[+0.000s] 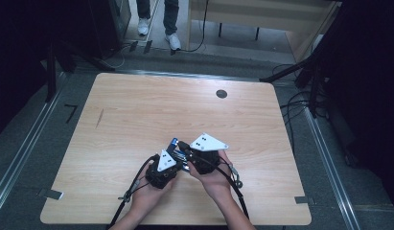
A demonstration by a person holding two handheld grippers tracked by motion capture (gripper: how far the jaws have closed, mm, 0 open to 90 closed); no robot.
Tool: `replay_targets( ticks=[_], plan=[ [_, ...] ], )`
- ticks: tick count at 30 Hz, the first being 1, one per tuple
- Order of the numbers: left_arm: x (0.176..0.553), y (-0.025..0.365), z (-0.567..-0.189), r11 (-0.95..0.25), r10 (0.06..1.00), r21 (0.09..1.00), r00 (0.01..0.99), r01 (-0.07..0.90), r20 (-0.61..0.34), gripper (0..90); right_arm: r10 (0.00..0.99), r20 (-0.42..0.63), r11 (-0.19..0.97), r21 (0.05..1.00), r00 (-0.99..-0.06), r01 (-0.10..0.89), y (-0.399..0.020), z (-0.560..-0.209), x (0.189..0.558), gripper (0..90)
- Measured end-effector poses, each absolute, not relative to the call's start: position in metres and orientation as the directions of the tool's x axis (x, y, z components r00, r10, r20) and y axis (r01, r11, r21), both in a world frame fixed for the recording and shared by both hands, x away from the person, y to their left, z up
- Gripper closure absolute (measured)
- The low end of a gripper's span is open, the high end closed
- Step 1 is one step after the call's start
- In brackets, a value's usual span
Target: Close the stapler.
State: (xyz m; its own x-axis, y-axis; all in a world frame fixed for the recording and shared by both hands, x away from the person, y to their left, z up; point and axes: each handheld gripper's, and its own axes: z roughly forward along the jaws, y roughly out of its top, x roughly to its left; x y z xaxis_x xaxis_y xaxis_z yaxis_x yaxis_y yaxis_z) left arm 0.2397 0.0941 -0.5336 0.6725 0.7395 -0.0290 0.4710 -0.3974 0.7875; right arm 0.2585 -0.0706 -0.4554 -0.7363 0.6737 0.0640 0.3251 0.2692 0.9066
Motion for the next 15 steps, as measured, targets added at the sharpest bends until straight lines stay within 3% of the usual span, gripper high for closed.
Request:
replay_targets(
  ticks=[15],
  plan=[
    [0.239, 0.094, -0.533, -0.407, 0.738, 0.786, 0.675, 0.466, -0.018, 90.0, 0.647, 0.068, 0.272, 0.91, -0.76, 0.313, -0.057, -0.453, 0.267, 90.0]
  ],
)
